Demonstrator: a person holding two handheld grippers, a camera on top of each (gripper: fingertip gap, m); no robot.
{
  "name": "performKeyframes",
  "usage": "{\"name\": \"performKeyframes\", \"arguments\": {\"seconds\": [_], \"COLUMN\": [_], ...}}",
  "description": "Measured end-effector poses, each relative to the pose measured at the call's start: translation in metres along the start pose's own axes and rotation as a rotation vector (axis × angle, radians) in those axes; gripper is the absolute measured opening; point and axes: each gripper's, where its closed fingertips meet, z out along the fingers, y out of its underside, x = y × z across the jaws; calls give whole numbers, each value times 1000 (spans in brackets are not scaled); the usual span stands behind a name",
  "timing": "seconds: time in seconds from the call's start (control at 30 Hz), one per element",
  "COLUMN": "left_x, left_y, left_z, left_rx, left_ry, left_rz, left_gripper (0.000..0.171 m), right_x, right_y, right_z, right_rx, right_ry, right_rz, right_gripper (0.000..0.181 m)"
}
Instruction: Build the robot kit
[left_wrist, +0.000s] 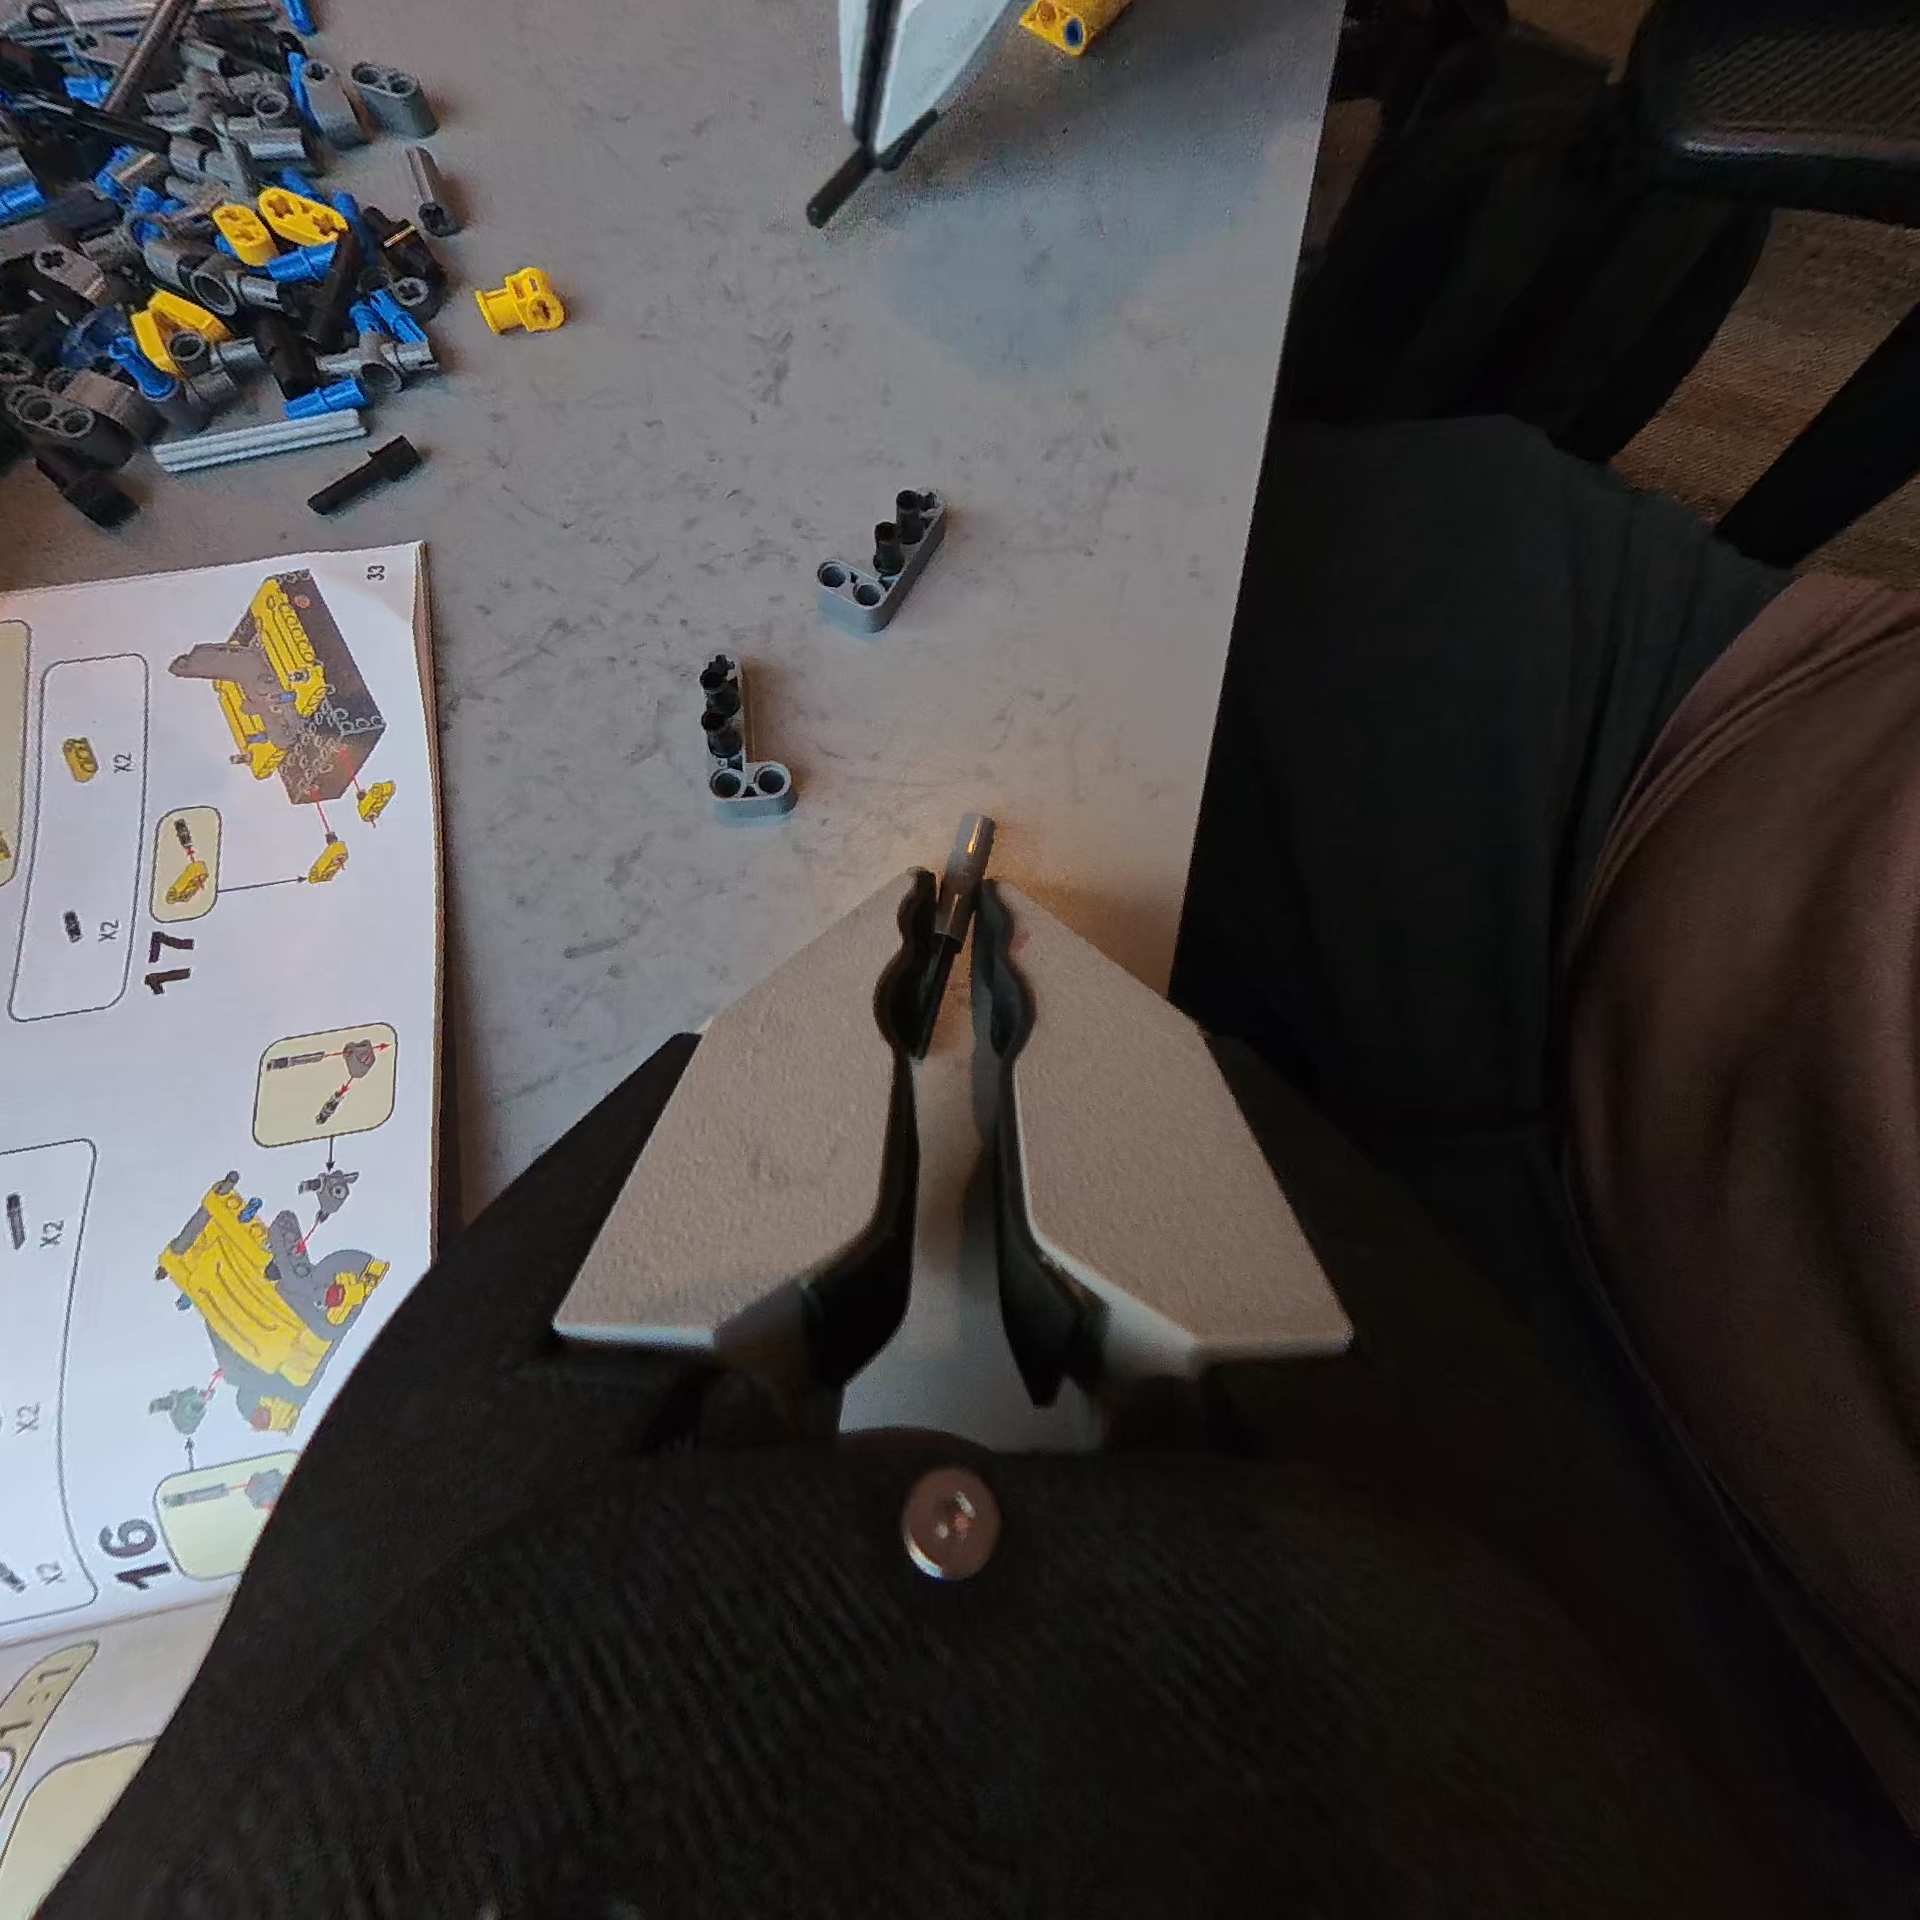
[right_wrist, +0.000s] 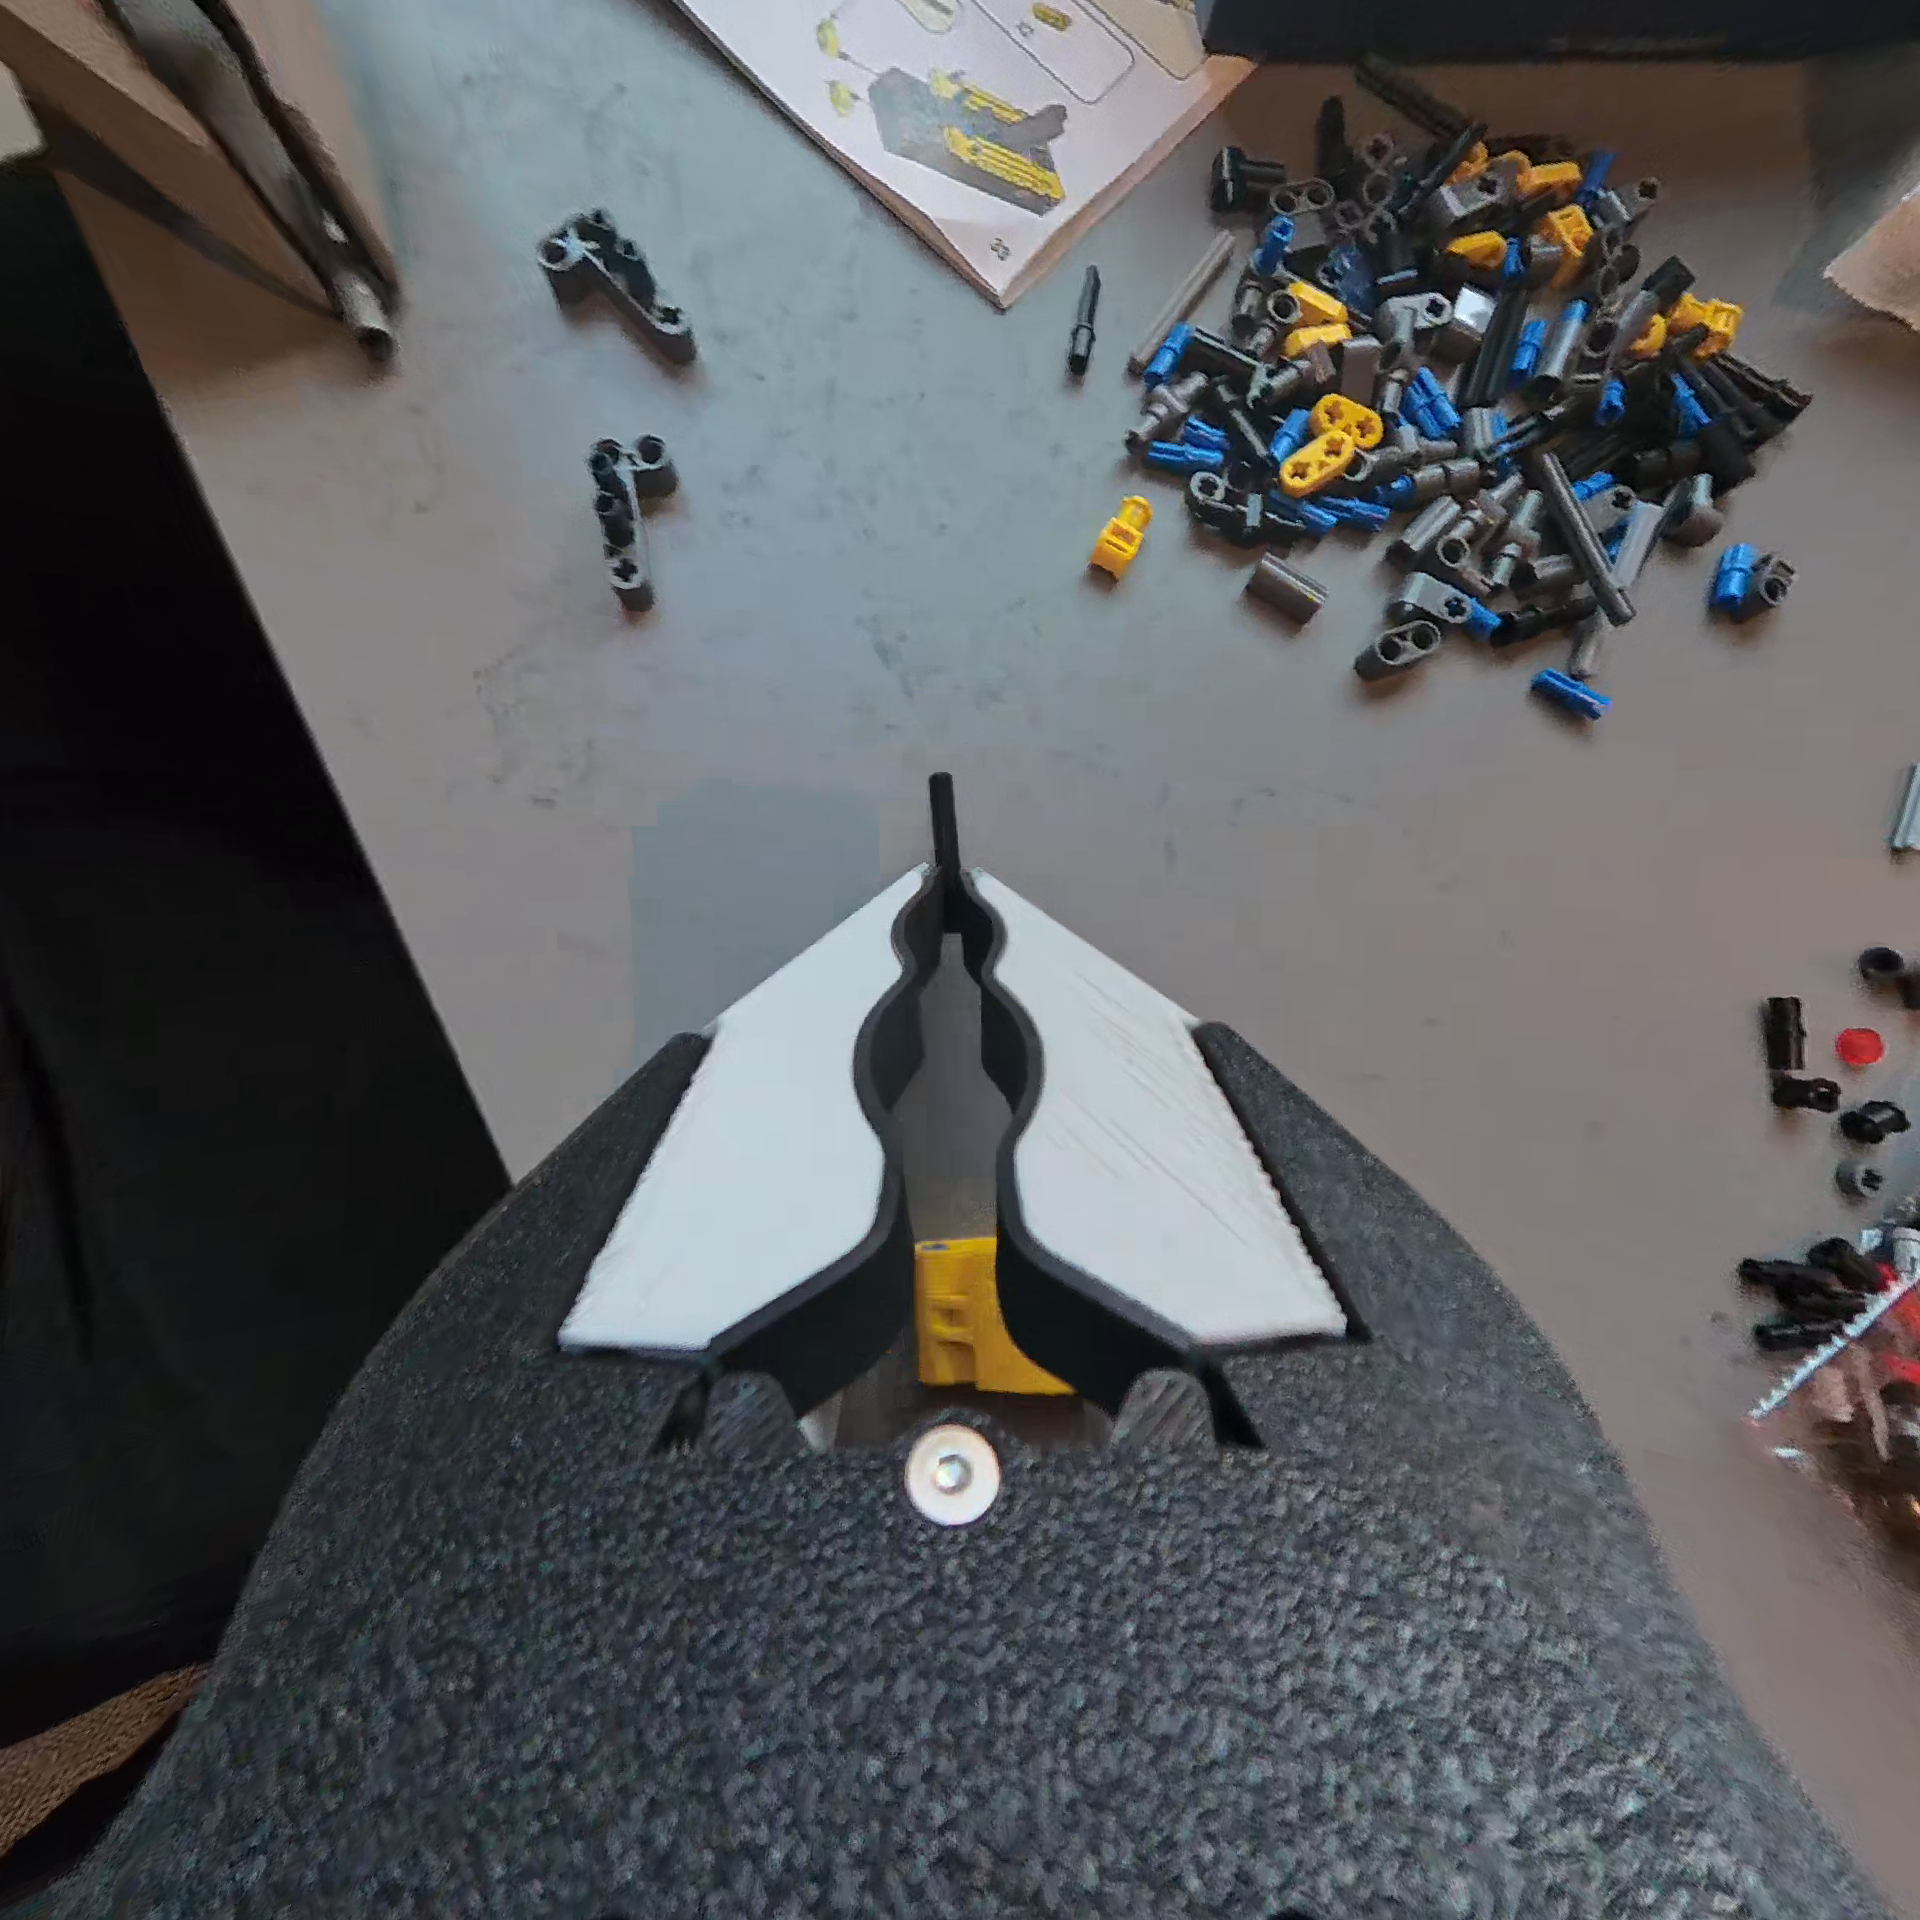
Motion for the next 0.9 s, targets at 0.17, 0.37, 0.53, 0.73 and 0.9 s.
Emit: {"name": "performKeyframes", "arguments": {"seconds": [0.17,0.37,0.53,0.73,0.9], "left_x": [5,7,5,5,5], "left_y": [-2,-3,-2,-4,-5], "left_z": [2,3,3,5,5], "left_rx": [12,18,16,20,23], "left_ry": [6,19,-1,-7,-3], "left_rz": [1,-5,19,4,-8], "left_gripper": [8,12,3,3,3], "right_x": [-51,-93,-99,-110,-113], "right_y": [-28,-48,-49,-61,-48], "right_z": [-5,15,27,7,30], "right_rx": [77,95,78,130,16], "right_ry": [-166,-244,-230,-294,-134], "right_rz": [-26,-93,-127,13,-117], "right_gripper": [1,0,0,24,20]}}
